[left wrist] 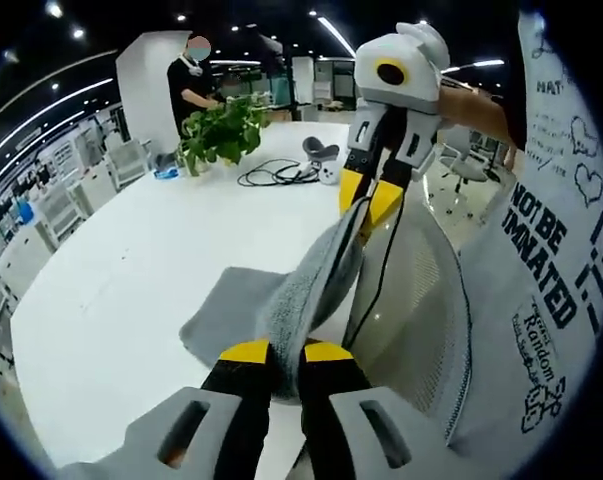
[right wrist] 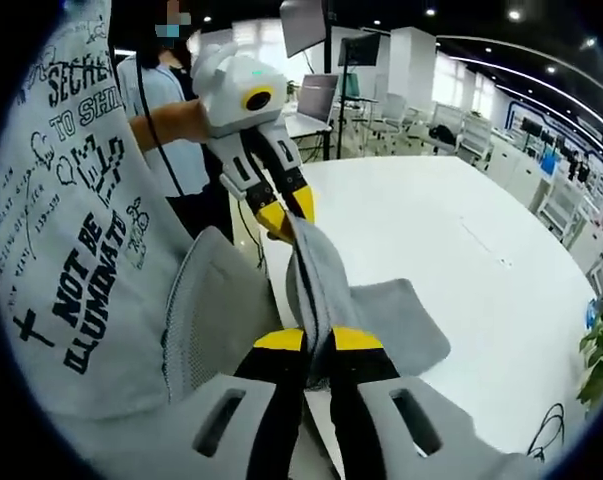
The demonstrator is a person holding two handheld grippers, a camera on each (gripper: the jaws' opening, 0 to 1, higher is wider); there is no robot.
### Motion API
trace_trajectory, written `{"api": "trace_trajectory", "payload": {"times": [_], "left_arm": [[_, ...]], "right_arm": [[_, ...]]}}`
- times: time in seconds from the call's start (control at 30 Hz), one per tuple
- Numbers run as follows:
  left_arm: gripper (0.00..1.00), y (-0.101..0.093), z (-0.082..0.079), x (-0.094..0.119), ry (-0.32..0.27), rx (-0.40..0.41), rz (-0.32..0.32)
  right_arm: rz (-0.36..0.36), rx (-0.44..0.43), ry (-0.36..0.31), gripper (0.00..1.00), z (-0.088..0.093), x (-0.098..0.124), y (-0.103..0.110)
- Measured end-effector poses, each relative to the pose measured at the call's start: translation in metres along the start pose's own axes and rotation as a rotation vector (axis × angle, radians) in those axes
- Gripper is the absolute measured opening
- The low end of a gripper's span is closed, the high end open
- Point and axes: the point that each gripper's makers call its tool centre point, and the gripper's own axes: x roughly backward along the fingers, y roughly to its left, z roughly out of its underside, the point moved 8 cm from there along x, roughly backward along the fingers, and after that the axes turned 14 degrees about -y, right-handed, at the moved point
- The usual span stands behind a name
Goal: Fold the towel on the table until its edges align and the towel forms a compact rectangular stack.
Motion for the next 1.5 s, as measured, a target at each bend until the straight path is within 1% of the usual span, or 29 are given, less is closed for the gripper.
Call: {"api": "trace_trajectory", "payload": {"times": [0.07, 0.2, 0.33, 0.43, 0.57, 0.6, 0.77, 0.8, 0.83, 0.97, 1.0, 1.07, 1.13, 1.2, 1.3, 1.37, 1.43, 1.5], "left_arm": [[0.09, 0.004, 0.001, -0.003, -0.007, 0.021, 0.0], [0.1, 0.009, 0.0, -0.009, -0.001, 0.018, 0.012], [0.1, 0.019, 0.0, -0.017, 0.019, 0.011, 0.051], [0.1, 0.028, 0.002, -0.023, 0.033, 0.016, 0.084], [0.1, 0.044, 0.006, -0.035, 0.055, 0.043, 0.131], [0.1, 0.047, 0.008, -0.038, 0.065, 0.047, 0.151], [0.1, 0.062, 0.013, -0.051, 0.093, 0.075, 0.199], [0.1, 0.066, 0.015, -0.055, 0.097, 0.08, 0.208], [0.1, 0.069, 0.017, -0.057, 0.104, 0.089, 0.221], [0.1, 0.079, 0.027, -0.069, 0.133, 0.139, 0.264], [0.11, 0.083, 0.031, -0.073, 0.147, 0.157, 0.258], [0.11, 0.089, 0.038, -0.082, 0.159, 0.154, 0.246], [0.11, 0.092, 0.043, -0.087, 0.166, 0.167, 0.245], [0.11, 0.097, 0.049, -0.094, 0.177, 0.205, 0.247], [0.11, 0.102, 0.057, -0.101, 0.195, 0.223, 0.249], [0.11, 0.105, 0.061, -0.107, 0.213, 0.234, 0.247], [0.11, 0.111, 0.066, -0.114, 0.225, 0.246, 0.232], [0.12, 0.115, 0.071, -0.12, 0.233, 0.264, 0.225]], "right_arm": [[0.011, 0.0, -0.001, 0.05, 0.001, -0.001, -0.006], [0.019, -0.002, 0.001, 0.05, 0.002, -0.002, -0.015], [0.018, -0.008, 0.006, 0.05, 0.004, -0.005, -0.026], [0.005, -0.025, 0.013, 0.05, 0.007, -0.008, -0.037], [-0.028, -0.062, 0.033, 0.05, 0.012, -0.014, -0.053], [-0.033, -0.07, 0.039, 0.05, 0.013, -0.016, -0.058], [-0.072, -0.14, 0.063, 0.05, 0.019, -0.023, -0.079], [-0.078, -0.146, 0.065, 0.05, 0.02, -0.025, -0.082], [-0.093, -0.171, 0.076, 0.05, 0.022, -0.027, -0.086], [-0.122, -0.2, 0.106, 0.05, 0.03, -0.035, -0.097], [-0.126, -0.205, 0.112, 0.05, 0.033, -0.039, -0.101], [-0.134, -0.215, 0.126, 0.05, 0.038, -0.045, -0.107], [-0.135, -0.219, 0.141, 0.05, 0.042, -0.049, -0.112], [-0.141, -0.24, 0.165, 0.05, 0.049, -0.054, -0.12], [-0.15, -0.253, 0.178, 0.06, 0.055, -0.059, -0.127], [-0.153, -0.278, 0.19, 0.06, 0.061, -0.064, -0.133], [-0.142, -0.306, 0.199, 0.06, 0.066, -0.069, -0.141], [-0.147, -0.316, 0.208, 0.06, 0.071, -0.072, -0.148]]}}
